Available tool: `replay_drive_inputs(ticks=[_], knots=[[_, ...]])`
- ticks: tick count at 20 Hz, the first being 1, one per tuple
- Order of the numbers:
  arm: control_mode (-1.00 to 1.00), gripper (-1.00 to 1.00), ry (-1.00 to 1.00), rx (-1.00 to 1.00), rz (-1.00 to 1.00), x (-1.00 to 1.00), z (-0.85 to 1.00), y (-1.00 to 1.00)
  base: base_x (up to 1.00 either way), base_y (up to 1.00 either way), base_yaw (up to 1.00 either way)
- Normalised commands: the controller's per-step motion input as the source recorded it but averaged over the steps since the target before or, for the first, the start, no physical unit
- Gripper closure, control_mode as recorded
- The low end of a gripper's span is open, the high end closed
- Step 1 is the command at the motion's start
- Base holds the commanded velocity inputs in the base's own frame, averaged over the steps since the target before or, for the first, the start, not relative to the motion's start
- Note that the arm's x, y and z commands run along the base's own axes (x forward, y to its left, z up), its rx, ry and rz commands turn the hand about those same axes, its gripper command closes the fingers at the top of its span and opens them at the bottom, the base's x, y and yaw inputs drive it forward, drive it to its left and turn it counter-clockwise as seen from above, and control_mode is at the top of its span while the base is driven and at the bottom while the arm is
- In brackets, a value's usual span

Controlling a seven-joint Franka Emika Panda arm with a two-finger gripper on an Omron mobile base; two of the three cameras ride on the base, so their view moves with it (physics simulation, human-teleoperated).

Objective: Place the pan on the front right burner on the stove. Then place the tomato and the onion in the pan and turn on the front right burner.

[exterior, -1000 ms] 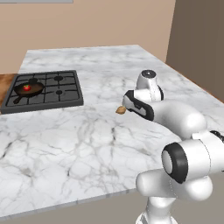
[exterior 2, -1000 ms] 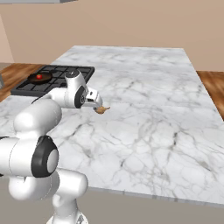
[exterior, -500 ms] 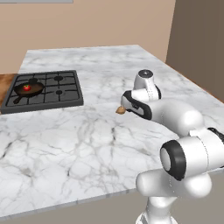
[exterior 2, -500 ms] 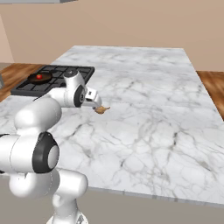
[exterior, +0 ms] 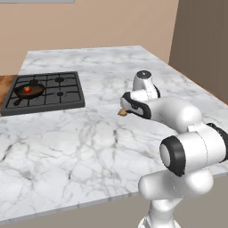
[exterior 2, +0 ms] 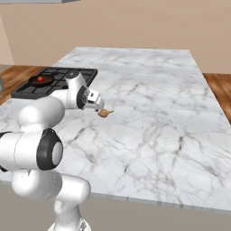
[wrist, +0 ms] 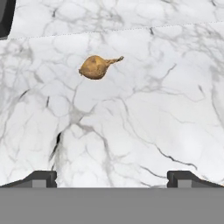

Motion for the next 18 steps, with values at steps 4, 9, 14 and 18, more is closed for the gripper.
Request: replay_drive_inputs(ticks=[4, 9, 14, 18], knots=[[-1.0, -1.0, 0.01, 0.0, 0.0, 0.24, -0.07, 0.0, 0.0, 0.0, 0.0], [-1.0, -1.0, 0.01, 0.0, 0.0, 0.16, -0.09, 0.0, 0.0, 0.0, 0.0], [-1.0, -1.0, 0.0, 0.0, 0.0, 0.01, -0.11, 0.0, 0.0, 0.0, 0.0], [-1.0, -1.0, 0.0, 0.0, 0.0, 0.0, -0.1, 0.0, 0.0, 0.0, 0.0]])
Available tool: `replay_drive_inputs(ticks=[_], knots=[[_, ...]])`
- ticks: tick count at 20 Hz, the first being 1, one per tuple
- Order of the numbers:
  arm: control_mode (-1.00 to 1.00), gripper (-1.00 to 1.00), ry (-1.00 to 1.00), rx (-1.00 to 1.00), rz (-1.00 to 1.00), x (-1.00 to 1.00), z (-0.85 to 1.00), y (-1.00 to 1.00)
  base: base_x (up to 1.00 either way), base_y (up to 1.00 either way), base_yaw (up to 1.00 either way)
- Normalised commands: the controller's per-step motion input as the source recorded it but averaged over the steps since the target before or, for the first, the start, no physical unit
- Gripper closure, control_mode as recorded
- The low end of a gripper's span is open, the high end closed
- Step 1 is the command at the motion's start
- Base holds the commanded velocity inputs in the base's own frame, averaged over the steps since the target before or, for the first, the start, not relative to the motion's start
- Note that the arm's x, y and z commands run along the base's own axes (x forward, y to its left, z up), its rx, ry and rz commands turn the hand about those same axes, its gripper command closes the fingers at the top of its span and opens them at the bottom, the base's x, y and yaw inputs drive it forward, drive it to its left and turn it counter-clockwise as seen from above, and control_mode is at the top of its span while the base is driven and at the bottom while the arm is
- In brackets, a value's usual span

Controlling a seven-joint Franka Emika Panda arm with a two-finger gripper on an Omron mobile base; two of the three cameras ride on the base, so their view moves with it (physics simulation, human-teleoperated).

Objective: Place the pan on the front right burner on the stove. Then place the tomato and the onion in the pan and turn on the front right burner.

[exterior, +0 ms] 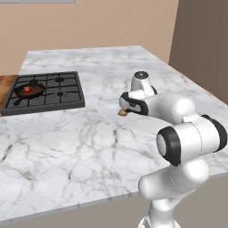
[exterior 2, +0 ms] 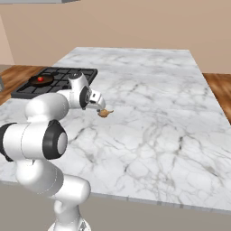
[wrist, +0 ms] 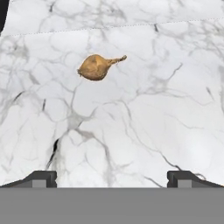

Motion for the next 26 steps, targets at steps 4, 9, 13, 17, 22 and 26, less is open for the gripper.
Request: replay_drive_inputs(ticks=[4, 9, 13, 17, 22, 26], knots=[[-1.0, -1.0, 0.0, 0.0, 0.0, 0.02, -0.09, 0.0, 0.0, 0.0, 0.0], [-1.0, -1.0, 0.0, 0.0, 0.0, 0.18, -0.11, 0.0, 0.0, 0.0, 0.0], [-1.0, -1.0, 0.0, 0.0, 0.0, 0.26, -0.1, 0.0, 0.0, 0.0, 0.0], [-1.0, -1.0, 0.0, 0.0, 0.0, 0.2, -0.09, 0.0, 0.0, 0.0, 0.0], [-1.0, -1.0, 0.0, 0.0, -0.02, 0.14, -0.07, 0.0, 0.0, 0.0, 0.0], [-1.0, -1.0, 0.0, 0.0, -0.04, 0.04, -0.11, 0.0, 0.0, 0.0, 0.0]])
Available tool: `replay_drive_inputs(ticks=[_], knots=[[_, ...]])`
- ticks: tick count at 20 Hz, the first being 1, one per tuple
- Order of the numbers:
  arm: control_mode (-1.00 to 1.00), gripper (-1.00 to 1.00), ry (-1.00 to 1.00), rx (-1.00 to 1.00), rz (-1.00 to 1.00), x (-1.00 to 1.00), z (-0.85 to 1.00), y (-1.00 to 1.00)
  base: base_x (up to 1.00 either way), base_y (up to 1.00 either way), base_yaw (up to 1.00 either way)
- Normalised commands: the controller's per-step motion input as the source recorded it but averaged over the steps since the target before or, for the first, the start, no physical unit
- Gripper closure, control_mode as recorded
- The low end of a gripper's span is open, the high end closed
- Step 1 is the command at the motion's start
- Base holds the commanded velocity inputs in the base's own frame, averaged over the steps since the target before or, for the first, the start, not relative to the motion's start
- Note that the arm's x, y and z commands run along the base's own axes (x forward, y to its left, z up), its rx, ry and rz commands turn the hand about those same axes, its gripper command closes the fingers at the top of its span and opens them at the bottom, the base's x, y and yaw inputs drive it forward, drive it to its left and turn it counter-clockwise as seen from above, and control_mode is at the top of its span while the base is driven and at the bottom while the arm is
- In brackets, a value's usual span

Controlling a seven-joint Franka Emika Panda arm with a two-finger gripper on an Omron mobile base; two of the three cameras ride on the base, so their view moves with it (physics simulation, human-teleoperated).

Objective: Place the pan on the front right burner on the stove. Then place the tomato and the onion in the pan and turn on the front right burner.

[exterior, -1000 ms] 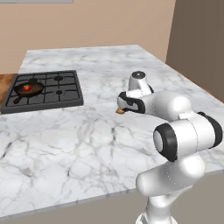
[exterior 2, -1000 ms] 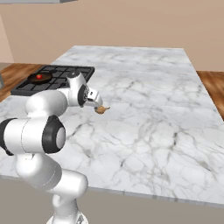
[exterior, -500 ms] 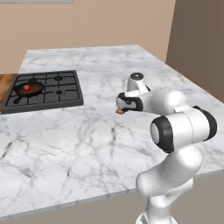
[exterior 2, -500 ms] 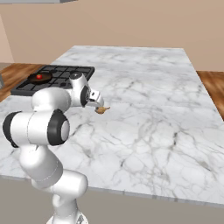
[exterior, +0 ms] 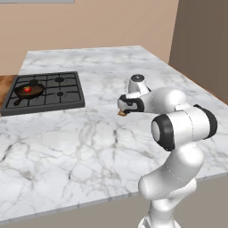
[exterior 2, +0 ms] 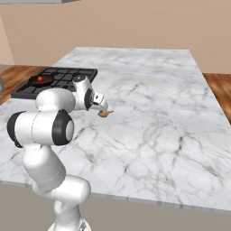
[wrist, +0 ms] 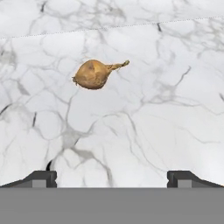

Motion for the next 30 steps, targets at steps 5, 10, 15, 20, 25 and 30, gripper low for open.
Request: replay_drive_inputs(ticks=[5, 10, 15, 20, 25, 30], knots=[[-1.0, -1.0, 0.0, 0.0, -0.07, 0.0, -0.09, 0.0, 0.0, 0.0, 0.0], [-1.0, -1.0, 0.0, 0.0, -0.07, 0.04, -0.05, 0.0, 0.0, 0.0, 0.0], [-1.0, -1.0, 0.0, 0.0, -0.03, 0.18, -0.03, 0.0, 0.0, 0.0, 0.0], [-1.0, -1.0, 0.0, 0.0, -0.01, 0.22, -0.05, 0.0, 0.0, 0.0, 0.0], [-1.0, -1.0, 0.0, 0.0, -0.01, 0.19, -0.08, 0.0, 0.0, 0.0, 0.0], [-1.0, -1.0, 0.0, 0.0, 0.0, 0.2, -0.13, 0.0, 0.0, 0.0, 0.0]])
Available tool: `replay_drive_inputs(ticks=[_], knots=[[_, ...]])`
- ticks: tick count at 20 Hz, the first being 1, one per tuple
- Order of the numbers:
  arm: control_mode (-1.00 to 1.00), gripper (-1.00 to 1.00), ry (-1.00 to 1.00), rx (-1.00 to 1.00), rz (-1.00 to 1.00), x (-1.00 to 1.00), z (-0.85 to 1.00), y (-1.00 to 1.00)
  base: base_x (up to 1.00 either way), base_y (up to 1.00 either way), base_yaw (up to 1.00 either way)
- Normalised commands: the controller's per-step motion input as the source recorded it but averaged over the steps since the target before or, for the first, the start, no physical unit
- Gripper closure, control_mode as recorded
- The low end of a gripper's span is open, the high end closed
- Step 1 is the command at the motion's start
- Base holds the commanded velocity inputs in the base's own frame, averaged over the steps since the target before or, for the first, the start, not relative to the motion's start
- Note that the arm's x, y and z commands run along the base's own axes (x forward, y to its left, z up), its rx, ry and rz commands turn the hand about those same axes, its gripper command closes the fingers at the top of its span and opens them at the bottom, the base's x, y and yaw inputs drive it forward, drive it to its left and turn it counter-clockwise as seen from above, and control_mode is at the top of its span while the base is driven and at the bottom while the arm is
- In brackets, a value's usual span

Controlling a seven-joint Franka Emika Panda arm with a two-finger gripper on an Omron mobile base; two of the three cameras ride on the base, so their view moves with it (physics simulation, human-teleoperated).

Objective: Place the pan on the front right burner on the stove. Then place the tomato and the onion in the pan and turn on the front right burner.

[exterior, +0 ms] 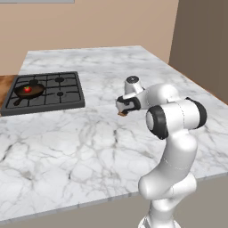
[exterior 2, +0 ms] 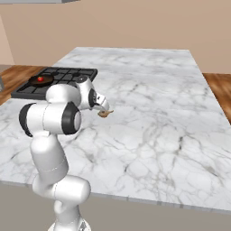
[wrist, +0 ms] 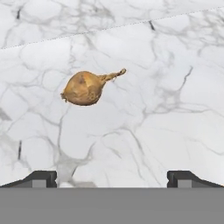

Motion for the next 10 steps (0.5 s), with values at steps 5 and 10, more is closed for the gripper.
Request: replay_drive_inputs(ticks=[5, 10], knots=[[-1.0, -1.0, 0.0, 0.0, 0.0, 0.19, -0.14, 0.0, 0.0, 0.0, 0.0], [-1.0, -1.0, 0.0, 0.01, 0.0, 0.21, -0.12, 0.0, 0.0, 0.0, 0.0]])
